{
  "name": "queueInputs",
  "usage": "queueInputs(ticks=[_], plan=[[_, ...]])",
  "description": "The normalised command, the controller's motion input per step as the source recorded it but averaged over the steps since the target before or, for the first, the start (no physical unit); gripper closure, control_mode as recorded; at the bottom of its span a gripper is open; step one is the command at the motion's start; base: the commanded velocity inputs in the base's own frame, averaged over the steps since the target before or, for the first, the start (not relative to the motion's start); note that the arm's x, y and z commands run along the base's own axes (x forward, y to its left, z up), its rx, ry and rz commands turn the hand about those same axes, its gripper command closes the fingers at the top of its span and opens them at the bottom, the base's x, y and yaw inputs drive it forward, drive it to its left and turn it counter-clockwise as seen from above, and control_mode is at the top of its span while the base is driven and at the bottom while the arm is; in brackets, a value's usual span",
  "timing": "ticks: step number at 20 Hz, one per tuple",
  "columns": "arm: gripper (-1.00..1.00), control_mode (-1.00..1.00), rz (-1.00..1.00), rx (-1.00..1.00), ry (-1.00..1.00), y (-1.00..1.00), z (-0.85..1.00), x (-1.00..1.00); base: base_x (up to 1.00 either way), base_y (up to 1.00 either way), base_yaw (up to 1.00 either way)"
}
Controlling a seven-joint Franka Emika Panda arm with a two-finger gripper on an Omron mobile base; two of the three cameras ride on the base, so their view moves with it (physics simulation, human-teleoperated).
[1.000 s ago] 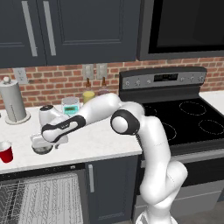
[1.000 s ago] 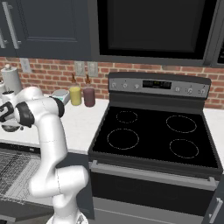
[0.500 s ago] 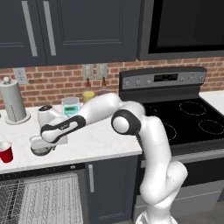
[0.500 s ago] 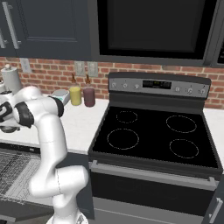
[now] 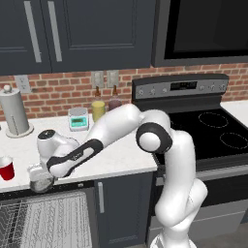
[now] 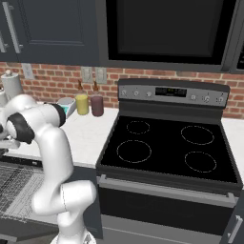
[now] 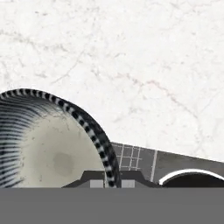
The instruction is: Pick up the cup and bowl from the counter, place them in the dishwasher, and close the dishwasher door.
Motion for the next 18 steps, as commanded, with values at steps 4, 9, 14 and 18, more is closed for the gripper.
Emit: queueInputs(ticks=[4, 9, 14, 18], plan=[[1.0, -1.0, 0.0, 0.02, -0.12, 0.0, 0.0, -0.99, 0.0, 0.0, 0.0], [1.0, -1.0, 0.0, 0.0, -0.13, 0.0, 0.0, -0.83, 0.0, 0.0, 0.0], [1.0, -1.0, 0.0, 0.0, -0.09, 0.0, 0.0, -0.46, 0.0, 0.0, 0.0], [1.0, -1.0, -0.04, 0.0, -0.01, 0.11, -0.01, -0.21, 0.0, 0.0, 0.0]])
